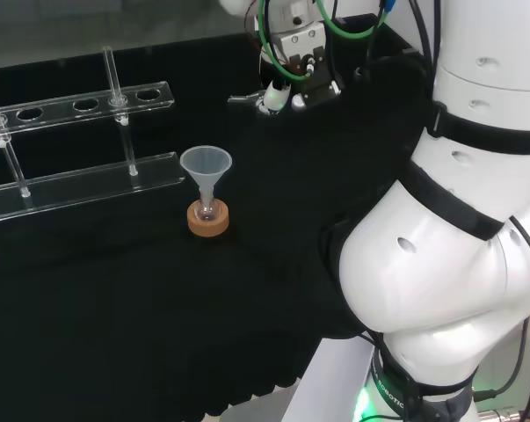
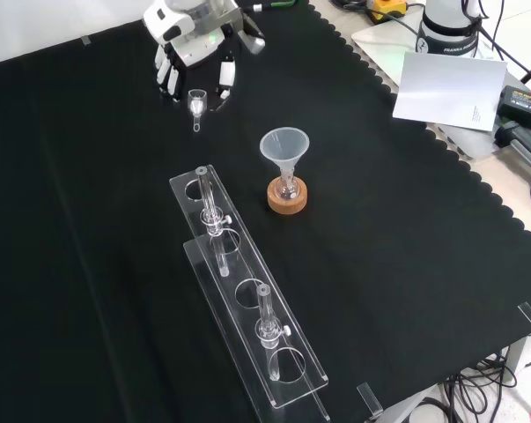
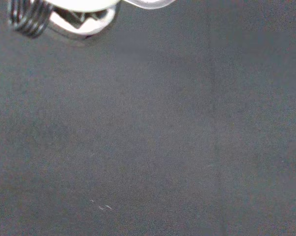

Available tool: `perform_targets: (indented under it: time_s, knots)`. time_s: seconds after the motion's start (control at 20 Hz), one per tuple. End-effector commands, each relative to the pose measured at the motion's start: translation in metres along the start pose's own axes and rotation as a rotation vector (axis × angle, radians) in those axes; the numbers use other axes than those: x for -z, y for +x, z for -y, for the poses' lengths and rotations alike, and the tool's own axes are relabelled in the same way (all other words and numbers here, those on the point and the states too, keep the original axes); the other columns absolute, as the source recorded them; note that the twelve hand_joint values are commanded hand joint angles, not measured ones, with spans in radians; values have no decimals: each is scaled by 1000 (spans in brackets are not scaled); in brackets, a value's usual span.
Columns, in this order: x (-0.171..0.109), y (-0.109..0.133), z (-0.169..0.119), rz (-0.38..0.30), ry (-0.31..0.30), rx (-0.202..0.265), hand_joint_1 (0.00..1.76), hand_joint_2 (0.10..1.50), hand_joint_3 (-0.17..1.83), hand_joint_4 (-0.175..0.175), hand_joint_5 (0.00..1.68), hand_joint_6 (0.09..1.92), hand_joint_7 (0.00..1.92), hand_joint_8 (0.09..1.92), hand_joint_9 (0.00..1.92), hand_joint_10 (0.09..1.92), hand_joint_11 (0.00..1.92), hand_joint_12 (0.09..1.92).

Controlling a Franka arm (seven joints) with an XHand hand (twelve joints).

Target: Pour all the NaCl from the weighing funnel into the round-bottom flask.

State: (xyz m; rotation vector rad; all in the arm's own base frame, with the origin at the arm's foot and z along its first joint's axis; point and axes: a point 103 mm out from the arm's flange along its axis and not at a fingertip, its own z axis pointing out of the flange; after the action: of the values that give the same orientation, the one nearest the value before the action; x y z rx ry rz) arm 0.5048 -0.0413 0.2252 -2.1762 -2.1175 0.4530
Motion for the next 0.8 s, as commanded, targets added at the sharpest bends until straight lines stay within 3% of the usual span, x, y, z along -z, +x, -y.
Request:
perform_targets:
  time_s: [0.05, 0.3, 0.5, 0.8]
  knots:
    - [8, 2, 16, 4, 4, -7, 1114, 696, 597, 175, 1251, 688, 741, 633, 1016, 328, 855, 1043]
    - [19, 1, 37, 5, -21, -12, 1114, 697, 596, 175, 1251, 688, 738, 631, 1005, 321, 845, 1038]
    - [31, 9, 65, 20, -3, -16, 1114, 697, 595, 175, 1250, 688, 735, 629, 997, 316, 831, 1037]
    - [26, 25, 98, 51, 15, -18, 1113, 699, 593, 175, 1250, 689, 733, 628, 994, 313, 823, 1041]
